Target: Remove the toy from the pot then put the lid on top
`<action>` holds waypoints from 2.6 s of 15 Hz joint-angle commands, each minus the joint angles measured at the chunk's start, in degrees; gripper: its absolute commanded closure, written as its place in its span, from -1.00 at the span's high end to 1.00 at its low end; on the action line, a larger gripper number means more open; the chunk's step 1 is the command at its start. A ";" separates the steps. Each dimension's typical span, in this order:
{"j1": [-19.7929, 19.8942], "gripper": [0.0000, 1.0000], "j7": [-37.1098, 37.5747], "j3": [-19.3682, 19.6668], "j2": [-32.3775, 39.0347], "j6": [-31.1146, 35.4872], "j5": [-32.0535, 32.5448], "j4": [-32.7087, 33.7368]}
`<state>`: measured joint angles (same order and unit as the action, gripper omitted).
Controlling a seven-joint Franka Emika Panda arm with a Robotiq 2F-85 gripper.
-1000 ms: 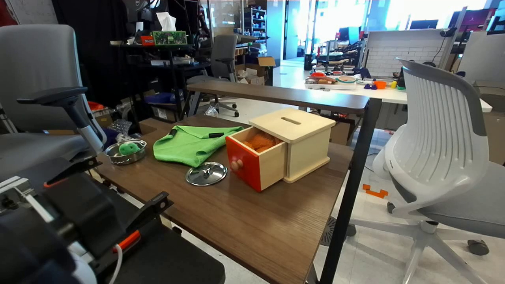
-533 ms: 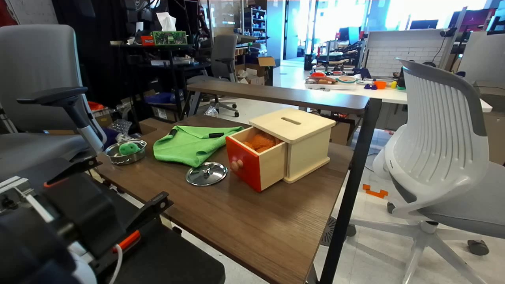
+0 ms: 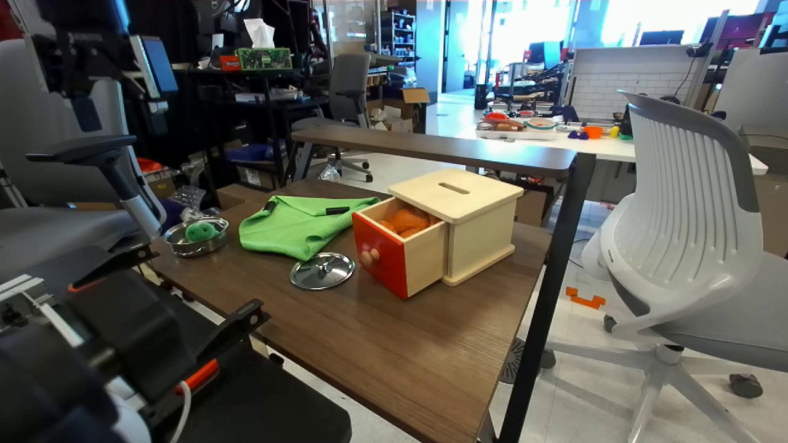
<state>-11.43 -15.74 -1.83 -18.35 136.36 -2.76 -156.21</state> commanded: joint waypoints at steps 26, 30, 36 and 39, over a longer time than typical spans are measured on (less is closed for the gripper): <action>2.62 -0.47 4.44 -6.37 38.30 26.78 8.11 13.60; 4.28 -0.99 3.77 -7.94 38.23 26.32 7.35 14.38; 3.14 -0.24 4.83 -6.57 39.83 24.15 9.85 15.29; 2.53 0.22 5.23 -6.10 40.15 24.56 10.75 15.13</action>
<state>-8.22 -10.98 -8.70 20.91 161.55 5.67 -141.98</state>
